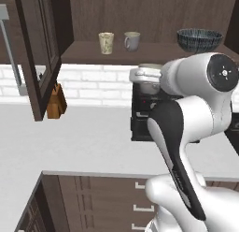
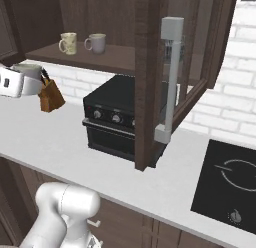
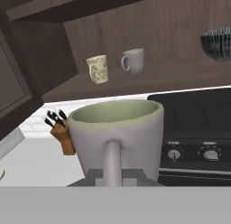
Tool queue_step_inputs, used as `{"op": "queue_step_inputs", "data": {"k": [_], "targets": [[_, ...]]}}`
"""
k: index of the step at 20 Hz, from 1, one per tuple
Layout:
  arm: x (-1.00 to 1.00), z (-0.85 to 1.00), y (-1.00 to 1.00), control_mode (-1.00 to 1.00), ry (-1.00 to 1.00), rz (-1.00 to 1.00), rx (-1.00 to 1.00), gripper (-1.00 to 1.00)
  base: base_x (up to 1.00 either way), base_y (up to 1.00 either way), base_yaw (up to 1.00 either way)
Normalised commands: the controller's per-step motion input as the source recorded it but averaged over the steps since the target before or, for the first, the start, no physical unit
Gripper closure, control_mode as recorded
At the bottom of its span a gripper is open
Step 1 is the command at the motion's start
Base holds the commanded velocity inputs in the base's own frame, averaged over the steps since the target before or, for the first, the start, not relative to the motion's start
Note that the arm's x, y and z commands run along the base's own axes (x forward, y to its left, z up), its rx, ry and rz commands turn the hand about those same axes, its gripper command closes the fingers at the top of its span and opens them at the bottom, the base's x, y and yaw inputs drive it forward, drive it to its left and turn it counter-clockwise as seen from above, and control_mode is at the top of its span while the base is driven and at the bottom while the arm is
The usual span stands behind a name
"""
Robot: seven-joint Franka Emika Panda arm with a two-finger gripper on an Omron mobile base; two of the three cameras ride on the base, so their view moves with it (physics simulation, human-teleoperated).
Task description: Gather all objects into one cabinet and sort the glasses and bowls to opposite sides.
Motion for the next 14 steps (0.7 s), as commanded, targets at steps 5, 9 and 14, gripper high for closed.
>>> {"op": "queue_step_inputs", "data": {"k": [5,9,14], "targets": [[0.43,0.18,0.0,-1.0,-0.03,0.13,-0.03,1.0,0.0,0.0,0.0],[0.47,0.05,0.0,-1.0,-0.06,0.09,-0.1,1.0,0.0,0.0,0.0],[0.34,0.0,0.0,-1.0,-0.15,0.05,-0.14,1.0,0.0,0.0,0.0]]}}
